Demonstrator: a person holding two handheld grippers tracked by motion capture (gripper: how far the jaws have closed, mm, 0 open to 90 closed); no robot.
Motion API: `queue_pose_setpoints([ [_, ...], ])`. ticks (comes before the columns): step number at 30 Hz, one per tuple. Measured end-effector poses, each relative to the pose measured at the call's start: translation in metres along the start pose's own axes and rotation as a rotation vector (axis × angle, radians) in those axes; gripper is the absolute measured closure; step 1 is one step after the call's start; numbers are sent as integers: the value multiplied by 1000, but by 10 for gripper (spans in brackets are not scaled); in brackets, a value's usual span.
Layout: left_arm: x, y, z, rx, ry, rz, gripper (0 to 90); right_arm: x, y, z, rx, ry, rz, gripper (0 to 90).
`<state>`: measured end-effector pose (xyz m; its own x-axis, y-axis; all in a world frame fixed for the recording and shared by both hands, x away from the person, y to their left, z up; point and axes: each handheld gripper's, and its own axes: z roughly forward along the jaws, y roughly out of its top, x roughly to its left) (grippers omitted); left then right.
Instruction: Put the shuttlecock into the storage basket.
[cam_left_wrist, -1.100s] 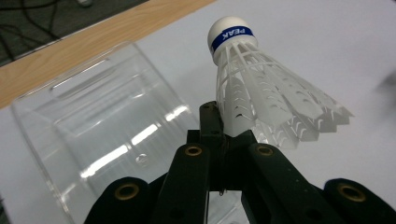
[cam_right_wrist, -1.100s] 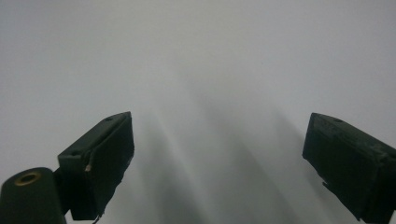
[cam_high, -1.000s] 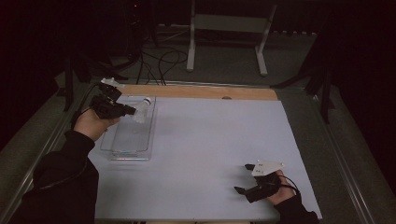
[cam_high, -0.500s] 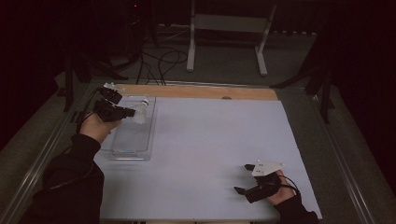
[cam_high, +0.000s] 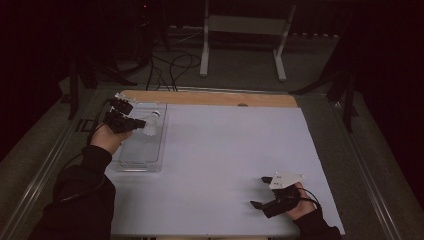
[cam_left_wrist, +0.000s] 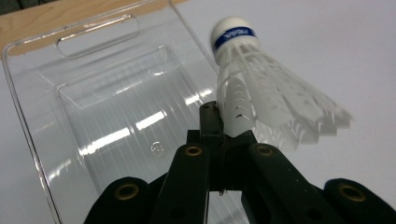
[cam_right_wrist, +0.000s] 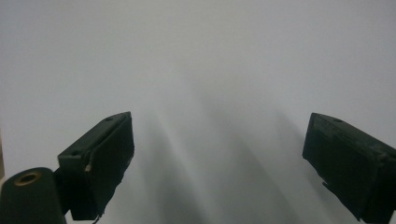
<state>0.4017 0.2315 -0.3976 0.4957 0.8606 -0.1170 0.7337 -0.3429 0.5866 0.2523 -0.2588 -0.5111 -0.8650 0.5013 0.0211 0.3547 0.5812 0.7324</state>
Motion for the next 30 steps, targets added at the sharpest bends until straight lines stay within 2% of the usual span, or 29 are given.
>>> queue_pose_setpoints([
  [8,5,-4,9,10,-2,-17,900,0,0,0,-1,8,2,90],
  [22,8,-10,28,59,-8,-32,900,0,-1,0,2,15,0,90],
  [30,7,-11,38,89,-11,-14,900,0,0,-1,-1,12,-1,89],
])
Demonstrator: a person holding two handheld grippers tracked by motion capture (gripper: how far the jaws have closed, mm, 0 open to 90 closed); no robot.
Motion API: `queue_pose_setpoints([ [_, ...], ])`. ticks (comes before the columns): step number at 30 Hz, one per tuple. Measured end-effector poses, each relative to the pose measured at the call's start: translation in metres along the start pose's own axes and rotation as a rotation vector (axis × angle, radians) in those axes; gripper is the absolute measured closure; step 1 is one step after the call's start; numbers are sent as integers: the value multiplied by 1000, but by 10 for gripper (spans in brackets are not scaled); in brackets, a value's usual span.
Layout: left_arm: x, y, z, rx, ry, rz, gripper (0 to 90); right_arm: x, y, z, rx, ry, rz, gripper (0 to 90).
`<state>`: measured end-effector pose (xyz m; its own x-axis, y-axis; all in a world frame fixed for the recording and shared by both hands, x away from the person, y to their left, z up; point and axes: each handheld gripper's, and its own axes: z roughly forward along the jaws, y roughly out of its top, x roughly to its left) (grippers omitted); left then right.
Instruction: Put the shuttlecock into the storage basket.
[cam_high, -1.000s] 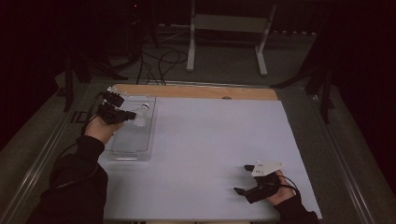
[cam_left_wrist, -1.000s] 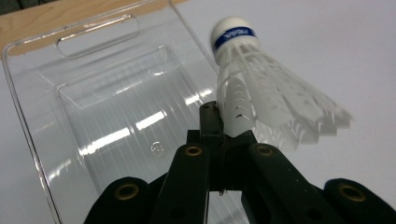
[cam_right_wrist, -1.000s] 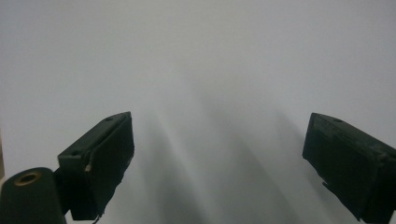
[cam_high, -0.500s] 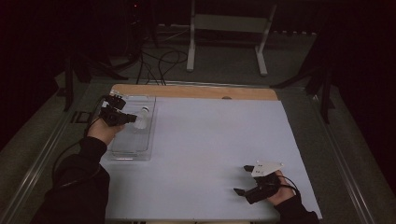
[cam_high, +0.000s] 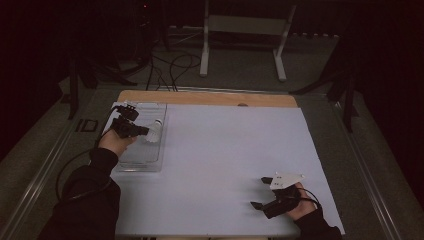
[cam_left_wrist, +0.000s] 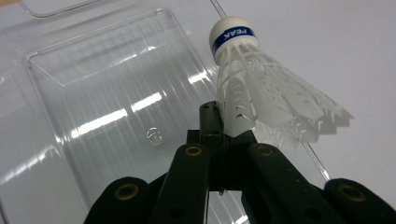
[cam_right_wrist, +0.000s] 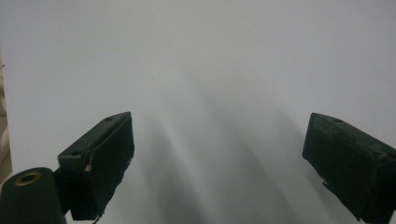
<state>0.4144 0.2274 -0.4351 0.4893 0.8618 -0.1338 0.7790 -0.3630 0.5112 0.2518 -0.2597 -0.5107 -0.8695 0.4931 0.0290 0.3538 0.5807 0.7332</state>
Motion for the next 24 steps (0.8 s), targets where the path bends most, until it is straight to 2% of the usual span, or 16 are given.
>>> queue_pose_setpoints([
  [10,1,0,10,38,6,7,900,0,0,0,1,1,1,90],
  [16,1,-1,15,71,-9,8,895,-1,0,-1,2,0,2,90],
  [21,-2,-1,18,104,7,24,758,-1,0,0,8,2,2,90],
  [24,-5,0,16,107,24,33,676,-1,0,0,8,2,3,90],
])
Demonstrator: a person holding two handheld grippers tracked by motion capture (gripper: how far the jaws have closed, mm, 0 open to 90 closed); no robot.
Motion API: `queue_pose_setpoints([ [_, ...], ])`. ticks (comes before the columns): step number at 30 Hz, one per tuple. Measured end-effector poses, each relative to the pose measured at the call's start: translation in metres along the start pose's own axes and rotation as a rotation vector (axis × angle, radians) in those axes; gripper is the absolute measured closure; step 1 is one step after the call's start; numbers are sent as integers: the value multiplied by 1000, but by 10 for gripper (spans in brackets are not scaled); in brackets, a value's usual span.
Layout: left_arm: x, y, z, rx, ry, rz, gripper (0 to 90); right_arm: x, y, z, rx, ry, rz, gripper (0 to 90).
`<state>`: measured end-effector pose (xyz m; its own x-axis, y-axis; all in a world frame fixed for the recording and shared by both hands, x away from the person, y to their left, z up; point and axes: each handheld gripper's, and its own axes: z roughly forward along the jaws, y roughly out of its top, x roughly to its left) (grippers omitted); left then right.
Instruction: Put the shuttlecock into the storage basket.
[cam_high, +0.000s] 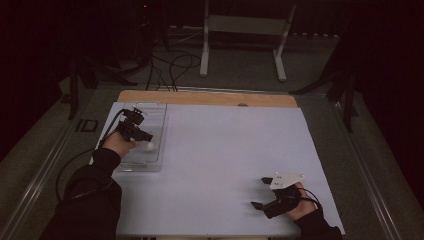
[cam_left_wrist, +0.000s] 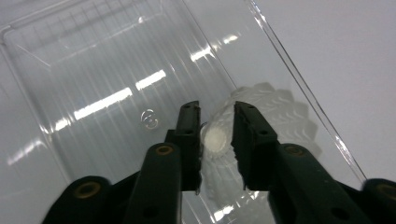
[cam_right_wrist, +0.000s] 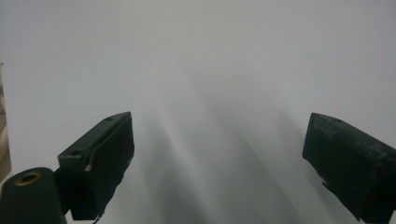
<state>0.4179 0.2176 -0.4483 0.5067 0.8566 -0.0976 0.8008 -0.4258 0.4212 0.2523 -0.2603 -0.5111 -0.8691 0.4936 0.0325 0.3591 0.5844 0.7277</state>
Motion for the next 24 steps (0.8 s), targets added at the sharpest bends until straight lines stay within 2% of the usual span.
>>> queue_pose_setpoints([
  [3,-2,1,-4,-14,15,0,573,0,0,0,3,-1,-1,91],
  [8,-6,4,-14,-44,46,-11,329,0,0,1,6,2,-1,91],
  [10,-6,5,-18,-50,40,-18,255,1,0,1,6,2,-2,91],
  [11,-7,5,-19,-54,15,-11,193,1,0,1,5,2,-1,91],
  [12,-7,5,-20,-58,17,-12,148,1,0,1,5,2,0,91],
  [16,-9,5,-21,-54,24,2,127,1,0,1,3,1,0,91],
  [24,-15,6,-24,-54,11,46,41,1,0,0,3,0,-1,91],
])
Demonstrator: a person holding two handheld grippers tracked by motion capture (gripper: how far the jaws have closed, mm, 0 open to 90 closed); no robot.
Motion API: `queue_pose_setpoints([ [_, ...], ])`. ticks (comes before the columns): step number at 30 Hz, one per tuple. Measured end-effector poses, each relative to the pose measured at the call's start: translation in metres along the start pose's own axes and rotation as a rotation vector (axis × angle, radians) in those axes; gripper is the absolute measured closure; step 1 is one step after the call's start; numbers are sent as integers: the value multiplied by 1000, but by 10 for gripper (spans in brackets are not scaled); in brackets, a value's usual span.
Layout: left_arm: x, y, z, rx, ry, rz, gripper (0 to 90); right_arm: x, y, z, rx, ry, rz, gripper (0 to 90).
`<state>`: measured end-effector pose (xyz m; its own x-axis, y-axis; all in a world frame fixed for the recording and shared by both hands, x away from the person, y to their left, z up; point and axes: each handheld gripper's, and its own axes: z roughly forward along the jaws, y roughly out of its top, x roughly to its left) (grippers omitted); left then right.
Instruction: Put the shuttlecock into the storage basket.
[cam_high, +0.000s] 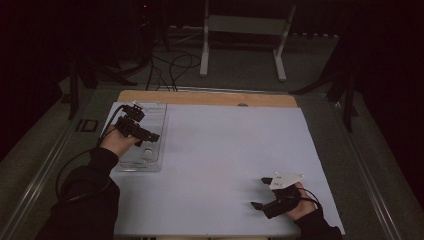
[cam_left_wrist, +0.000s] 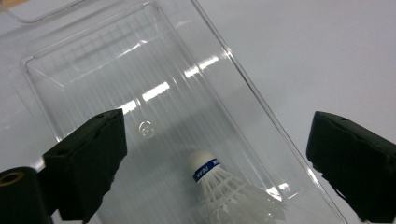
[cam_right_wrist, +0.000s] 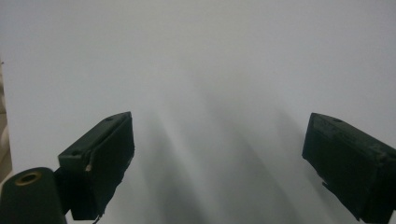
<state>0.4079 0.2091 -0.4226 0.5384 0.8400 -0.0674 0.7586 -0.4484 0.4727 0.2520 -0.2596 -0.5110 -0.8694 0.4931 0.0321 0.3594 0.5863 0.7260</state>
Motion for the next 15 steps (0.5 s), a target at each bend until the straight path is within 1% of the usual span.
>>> queue_pose_setpoints([
  [2,-1,0,-1,6,-6,6,33,0,0,0,-1,-1,0,91],
  [3,-2,1,-1,5,-20,8,19,0,0,-1,-1,-3,-1,91],
  [4,-2,1,-1,5,-20,8,16,0,0,-1,-1,-3,-1,91],
  [5,-4,1,-2,7,-38,16,8,0,0,-1,-2,-2,0,91],
  [6,-4,1,-2,7,-38,16,7,0,0,-1,-2,-2,0,91],
  [7,-7,2,-2,13,-50,33,2,0,0,-1,-1,-3,1,91],
  [8,-7,2,-2,13,-50,33,2,0,0,-1,-1,-3,1,91],
  [9,-10,2,-3,11,-51,42,2,0,0,0,0,-3,0,91],
  [12,-12,3,-4,-1,-59,41,2,0,0,-1,-2,-2,1,91],
  [13,-15,5,-4,-2,-60,52,2,0,0,-1,-3,-1,2,91],
  [15,-17,7,-5,-4,-62,56,2,0,0,-1,-3,-3,2,91],
])
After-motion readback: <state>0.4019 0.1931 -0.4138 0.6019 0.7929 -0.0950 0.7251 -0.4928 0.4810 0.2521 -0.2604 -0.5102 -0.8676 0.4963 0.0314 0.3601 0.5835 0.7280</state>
